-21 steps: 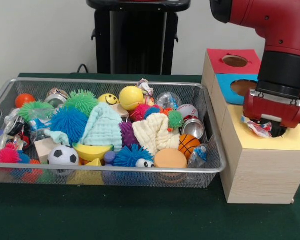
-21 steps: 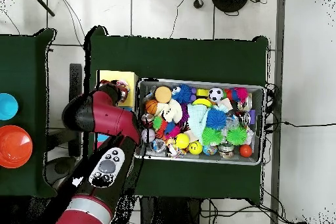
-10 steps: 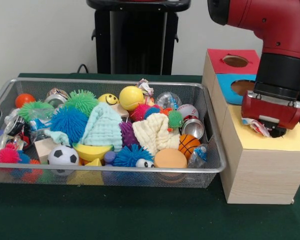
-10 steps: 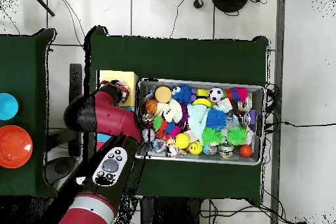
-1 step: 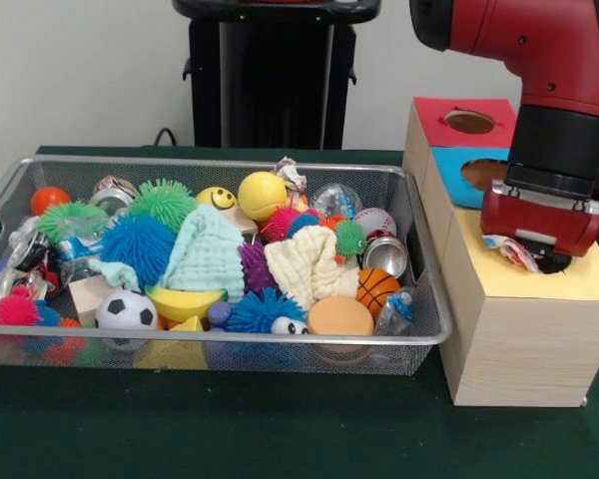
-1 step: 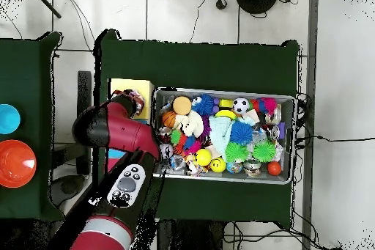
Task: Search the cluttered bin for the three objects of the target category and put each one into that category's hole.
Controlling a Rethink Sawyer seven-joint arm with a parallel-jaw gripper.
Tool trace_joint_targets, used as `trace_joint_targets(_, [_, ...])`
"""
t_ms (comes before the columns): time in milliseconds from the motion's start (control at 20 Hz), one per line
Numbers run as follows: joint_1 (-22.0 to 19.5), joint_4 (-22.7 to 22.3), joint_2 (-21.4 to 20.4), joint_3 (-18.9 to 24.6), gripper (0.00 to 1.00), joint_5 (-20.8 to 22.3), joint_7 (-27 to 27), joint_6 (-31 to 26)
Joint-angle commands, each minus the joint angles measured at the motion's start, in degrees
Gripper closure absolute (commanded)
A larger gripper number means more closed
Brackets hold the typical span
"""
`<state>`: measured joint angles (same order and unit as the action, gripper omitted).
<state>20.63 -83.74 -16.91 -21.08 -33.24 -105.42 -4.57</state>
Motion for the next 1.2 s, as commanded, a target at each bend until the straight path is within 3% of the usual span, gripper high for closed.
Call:
trace_joint_targets(50, [-2.14,-4.91,-1.06,8.01,1.0,0.01,-11.51,-3.76])
trace_joint_targets(900, [-3.73,-7.47,-5.9,9.81,1.0,0.04,-10.25,-12.58])
trace_joint_targets(1150, [-4.25,-8.35,-6.91,10.75,1.0,0.7,-9.41,-11.99])
trace_joint_targets(1200, [-4.68,-8.59,-7.12,11.37,0.0,0.92,-9.1,-11.49])
